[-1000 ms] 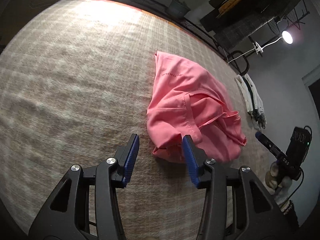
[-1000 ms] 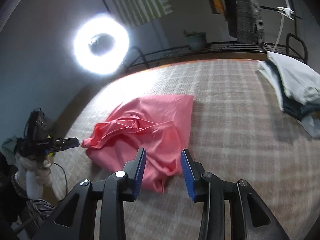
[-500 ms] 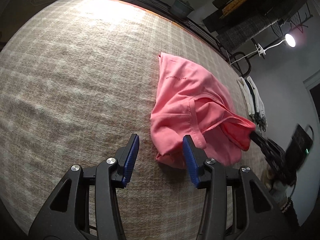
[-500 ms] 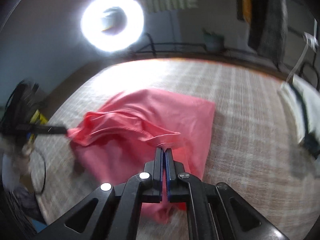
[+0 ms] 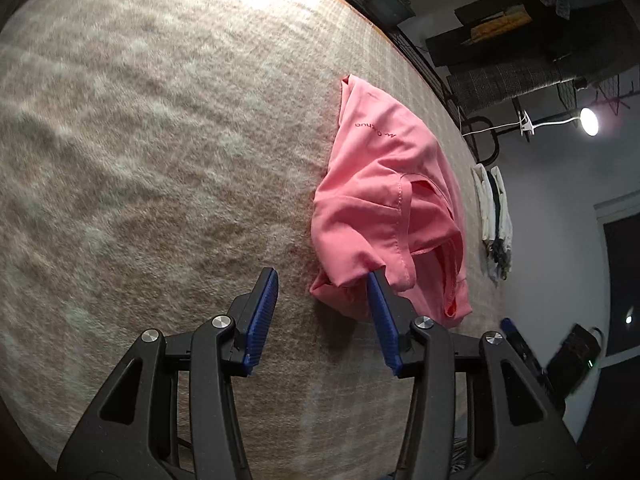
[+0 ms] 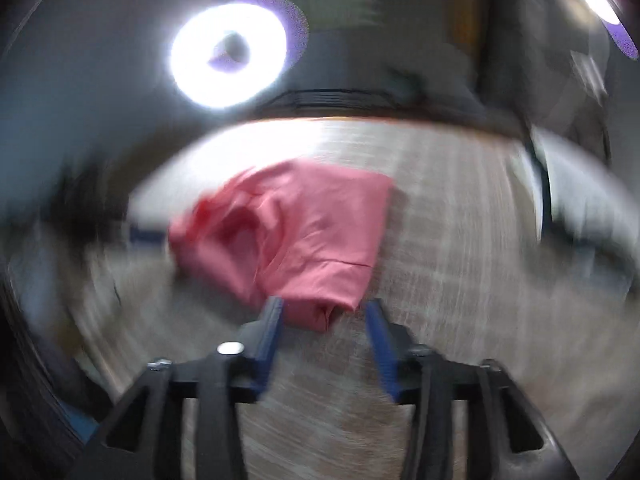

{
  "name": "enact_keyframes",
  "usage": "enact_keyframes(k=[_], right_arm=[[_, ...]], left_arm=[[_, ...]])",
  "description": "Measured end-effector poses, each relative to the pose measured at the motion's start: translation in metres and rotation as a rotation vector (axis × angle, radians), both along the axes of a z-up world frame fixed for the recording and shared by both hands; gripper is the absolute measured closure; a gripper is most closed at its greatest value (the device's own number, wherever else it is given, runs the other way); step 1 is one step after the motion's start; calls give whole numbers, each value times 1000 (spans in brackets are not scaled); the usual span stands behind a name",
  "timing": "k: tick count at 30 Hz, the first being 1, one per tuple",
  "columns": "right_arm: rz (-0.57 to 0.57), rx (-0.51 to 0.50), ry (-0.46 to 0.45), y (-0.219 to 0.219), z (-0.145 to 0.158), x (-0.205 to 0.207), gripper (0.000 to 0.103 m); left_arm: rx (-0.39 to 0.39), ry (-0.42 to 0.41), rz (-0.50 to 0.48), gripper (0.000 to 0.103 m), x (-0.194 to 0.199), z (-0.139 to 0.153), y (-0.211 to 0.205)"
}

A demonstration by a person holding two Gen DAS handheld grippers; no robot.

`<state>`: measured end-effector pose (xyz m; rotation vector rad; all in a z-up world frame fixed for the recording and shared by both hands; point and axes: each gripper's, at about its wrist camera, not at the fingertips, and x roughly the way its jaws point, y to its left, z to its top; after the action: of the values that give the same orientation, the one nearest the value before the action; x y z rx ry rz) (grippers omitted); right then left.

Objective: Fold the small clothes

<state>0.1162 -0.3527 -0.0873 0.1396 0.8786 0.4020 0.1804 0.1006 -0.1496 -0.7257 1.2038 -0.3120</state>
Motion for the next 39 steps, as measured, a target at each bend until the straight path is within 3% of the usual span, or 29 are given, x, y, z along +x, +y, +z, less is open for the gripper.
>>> enact_keyframes(k=[4, 6, 8, 9, 11, 13, 17, 20, 22, 24, 26, 28, 30, 33, 34, 35, 36, 37, 38, 39], right_arm=[[-147, 286, 211, -28, -39, 31, 51], [-157, 321, 263, -25, -53, 39, 53], [-159, 350, 284, -19, -62, 46, 69], [-153, 372, 290, -18, -64, 48, 76], [-154, 407, 280, -15, -68, 48, 102], [-165, 402, 250, -16, -64, 48, 103], [-183, 518, 220, -33, -46, 40, 103], [-194, 567, 174, -45, -36, 31, 103], [-212, 568, 195, -49, -42, 31, 103], [-237, 568, 238, -52, -53, 32, 103], [-241, 653, 256, -57, -55, 29, 103], [-227, 719, 225, -61, -44, 25, 103], [-218, 716, 202, -63, -39, 21, 103], [-209, 653, 244, -53, -50, 20, 88], [-195, 660, 285, -46, -59, 22, 72], [-189, 655, 305, -41, -64, 22, 66], [-179, 644, 312, -37, -66, 22, 66], [-165, 615, 320, -31, -69, 26, 66], [-157, 586, 327, -25, -71, 27, 66], [-154, 571, 331, -22, -72, 29, 66]], left_arm=[[9, -16, -19, 56, 3, 3, -8], [29, -33, -29, 65, 5, 6, -13], [41, -43, -39, 90, 7, 8, -17], [51, -51, -43, 94, 7, 9, -18], [100, -82, -58, 101, 7, 15, -22], [114, -109, -63, 103, 6, 23, -24], [61, -168, -78, 103, 0, 43, -22], [52, -165, -92, 103, -2, 43, -23], [95, -141, -107, 103, -2, 35, -27], [53, -124, -102, 103, -2, 34, -25], [4, -163, -104, 103, -6, 48, -20], [22, -212, -123, 103, -9, 60, -17], [81, -175, -114, 103, -6, 46, -14], [62, -92, -119, 103, -3, 21, -16], [72, -86, -124, 103, -3, 18, -18], [80, -87, -127, 103, -5, 17, -18], [80, -89, -129, 103, -6, 18, -19], [79, -85, -126, 96, -7, 19, -20], [67, -74, -114, 77, -5, 18, -20], [56, -69, -101, 68, -7, 17, -18]])
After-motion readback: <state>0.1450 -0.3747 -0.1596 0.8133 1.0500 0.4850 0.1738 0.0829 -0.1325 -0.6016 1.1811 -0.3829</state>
